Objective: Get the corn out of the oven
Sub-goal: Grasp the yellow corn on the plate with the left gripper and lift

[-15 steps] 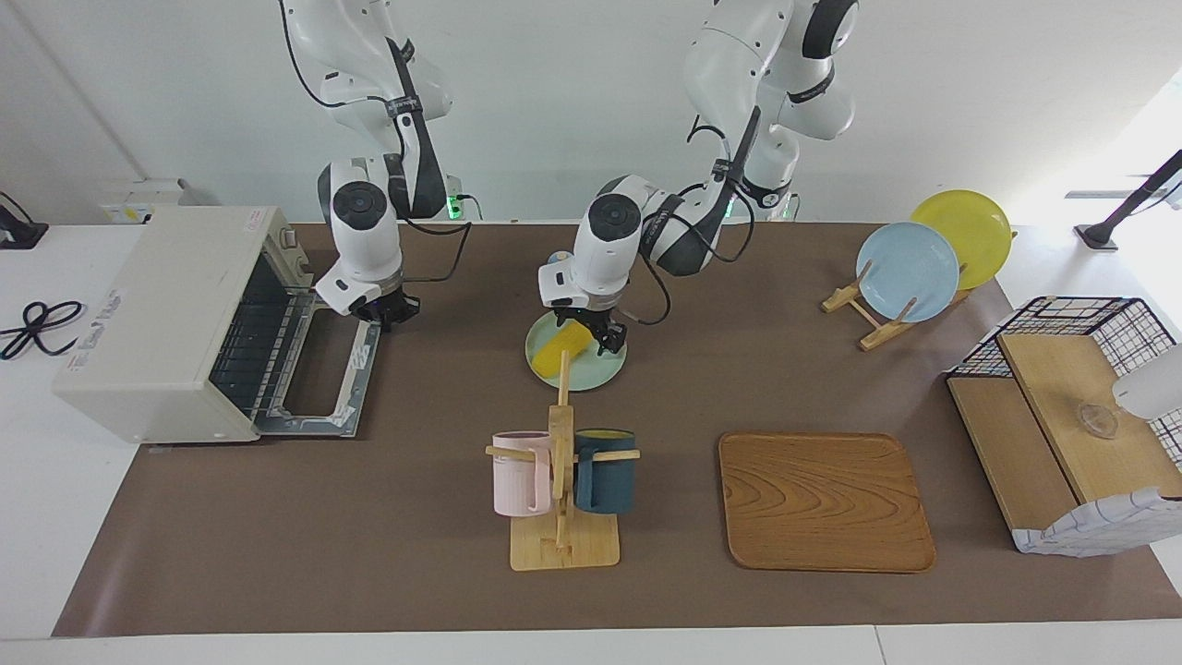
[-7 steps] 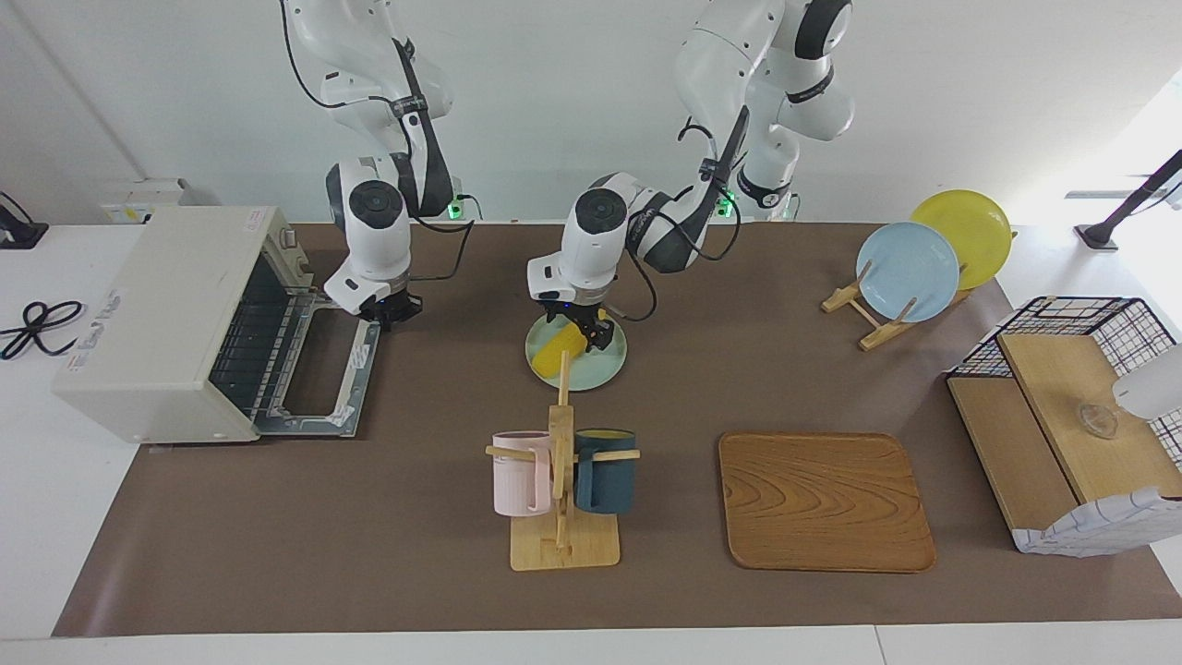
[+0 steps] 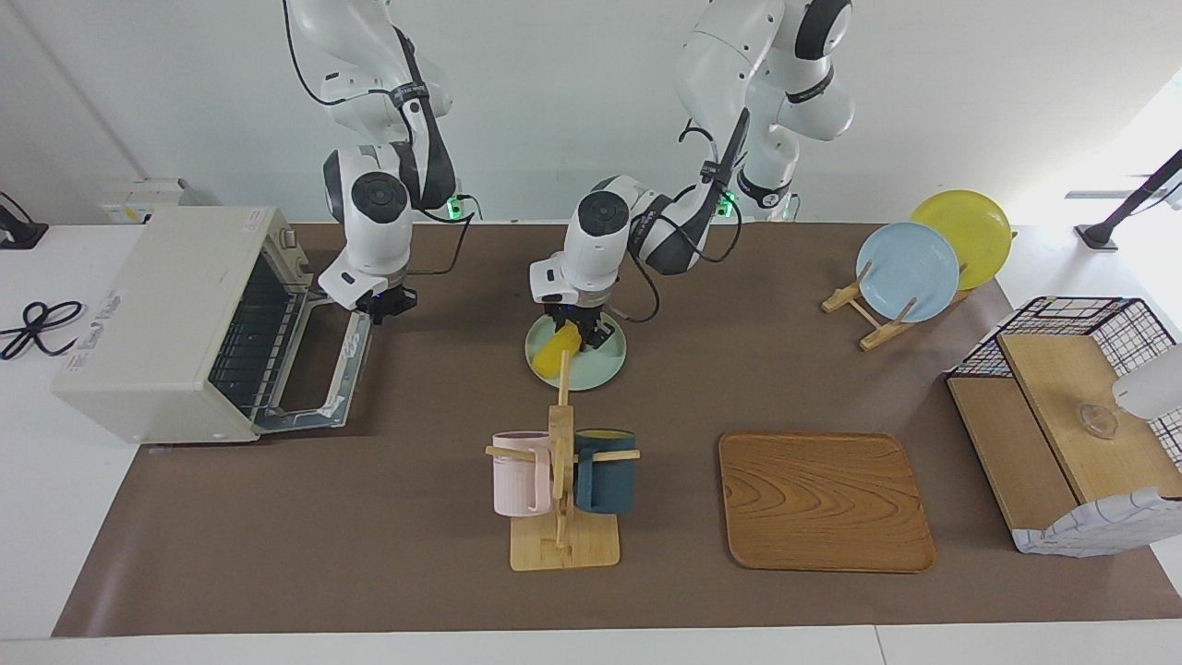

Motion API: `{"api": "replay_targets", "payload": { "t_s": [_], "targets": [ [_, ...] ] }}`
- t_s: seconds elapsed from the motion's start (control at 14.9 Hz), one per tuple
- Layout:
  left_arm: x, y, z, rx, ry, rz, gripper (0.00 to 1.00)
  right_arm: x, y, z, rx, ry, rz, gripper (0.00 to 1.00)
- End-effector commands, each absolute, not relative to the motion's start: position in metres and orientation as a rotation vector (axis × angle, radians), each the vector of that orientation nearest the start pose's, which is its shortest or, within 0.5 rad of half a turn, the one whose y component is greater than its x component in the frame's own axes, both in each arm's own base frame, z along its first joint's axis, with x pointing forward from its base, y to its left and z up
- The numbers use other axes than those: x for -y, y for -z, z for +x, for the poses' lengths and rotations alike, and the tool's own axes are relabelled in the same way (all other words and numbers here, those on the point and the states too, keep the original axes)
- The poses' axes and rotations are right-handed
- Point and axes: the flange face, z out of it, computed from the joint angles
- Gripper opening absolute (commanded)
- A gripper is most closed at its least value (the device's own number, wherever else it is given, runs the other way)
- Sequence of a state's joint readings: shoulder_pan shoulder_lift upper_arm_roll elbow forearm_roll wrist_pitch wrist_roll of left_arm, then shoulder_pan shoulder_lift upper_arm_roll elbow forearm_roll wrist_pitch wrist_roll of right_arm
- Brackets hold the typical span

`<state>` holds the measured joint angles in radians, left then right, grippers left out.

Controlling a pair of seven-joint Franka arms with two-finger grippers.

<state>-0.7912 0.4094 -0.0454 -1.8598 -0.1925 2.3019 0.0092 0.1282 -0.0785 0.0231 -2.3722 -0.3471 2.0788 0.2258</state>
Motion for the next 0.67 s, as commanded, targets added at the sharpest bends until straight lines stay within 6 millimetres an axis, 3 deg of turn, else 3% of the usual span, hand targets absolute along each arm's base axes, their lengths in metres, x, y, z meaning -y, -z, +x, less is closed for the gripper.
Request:
{"api": "replay_targets", "payload": {
  "t_s": [0.0,0.2,0.47,0.6],
  "targets": [
    [0.474,-0.300,0.427,-1.074,-0.063,-3.110,0.00,-0.009,-0.384,0.485,0.286,-0.307,-3.518,0.00],
    [0.463,-0.312,0.437,-1.034,-0.100,-3.120,0.00,0.010,-0.409,0.486,0.322,-0.342,-3.514,0.00],
    [0.417,-0.379,0.460,-0.932,-0.126,-3.178,0.00,0.029,-0.449,0.487,0.388,-0.393,-3.504,0.00],
    [0.390,-0.412,0.471,-0.850,-0.128,-3.233,0.00,0.058,-0.465,0.484,0.460,-0.417,-3.477,0.00]
  ]
}}
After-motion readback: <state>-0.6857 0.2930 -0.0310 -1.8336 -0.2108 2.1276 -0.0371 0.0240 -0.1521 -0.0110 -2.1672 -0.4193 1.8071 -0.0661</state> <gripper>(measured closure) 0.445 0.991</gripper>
